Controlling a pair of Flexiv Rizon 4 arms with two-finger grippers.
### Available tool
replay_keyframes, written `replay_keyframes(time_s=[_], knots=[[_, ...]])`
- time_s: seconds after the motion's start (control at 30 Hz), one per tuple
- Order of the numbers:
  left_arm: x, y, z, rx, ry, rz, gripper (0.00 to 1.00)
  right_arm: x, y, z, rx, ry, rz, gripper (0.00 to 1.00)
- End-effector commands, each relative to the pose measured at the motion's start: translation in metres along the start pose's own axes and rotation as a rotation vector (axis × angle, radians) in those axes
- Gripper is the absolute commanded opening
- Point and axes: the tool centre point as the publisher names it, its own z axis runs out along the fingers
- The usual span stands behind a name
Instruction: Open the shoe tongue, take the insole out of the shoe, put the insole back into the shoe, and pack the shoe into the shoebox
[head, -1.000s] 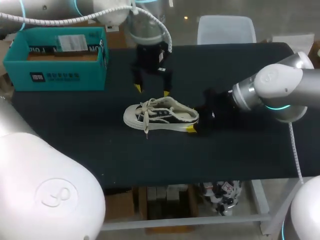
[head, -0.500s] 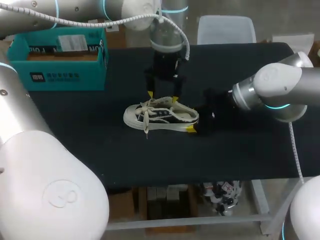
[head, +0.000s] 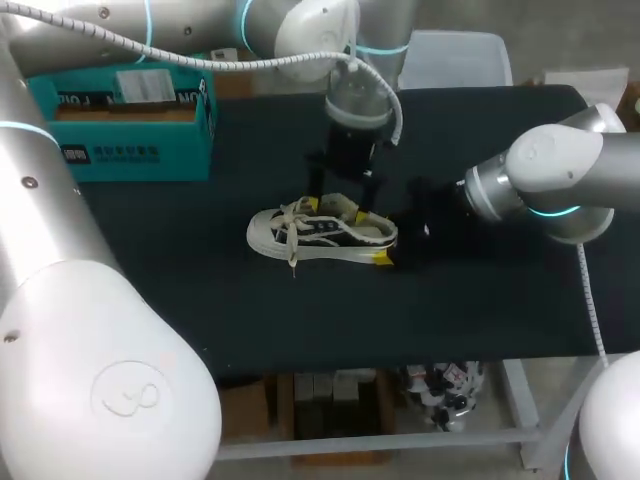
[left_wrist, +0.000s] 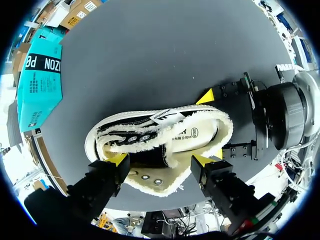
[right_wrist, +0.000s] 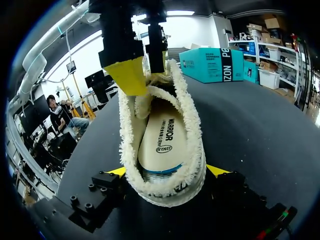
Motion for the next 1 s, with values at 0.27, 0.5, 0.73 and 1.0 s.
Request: replay_keyframes(time_s=[0.27, 0.5, 0.73, 1.0], knots=[[0.003, 0.001, 0.022, 0.007, -0.072, -0.037, 0.54, -0.001, -0.012, 0.009, -0.002, 0.006, 0.001, 0.0], [-0.007, 0.008, 0.024, 0.009, -0.061, -0.048, 0.0, -0.001, -0.012, 0.009, -0.002, 0.006, 0.001, 0.0], [-0.017, 0.022, 0.01, 0.049, -0.004, -0.043, 0.0, -0.001, -0.012, 0.009, -0.002, 0.006, 0.001, 0.0], [-0.03, 0.027, 0.0, 0.093, 0.094, -0.052, 0.0, -0.001, -0.012, 0.009, -0.002, 0.006, 0.001, 0.0]])
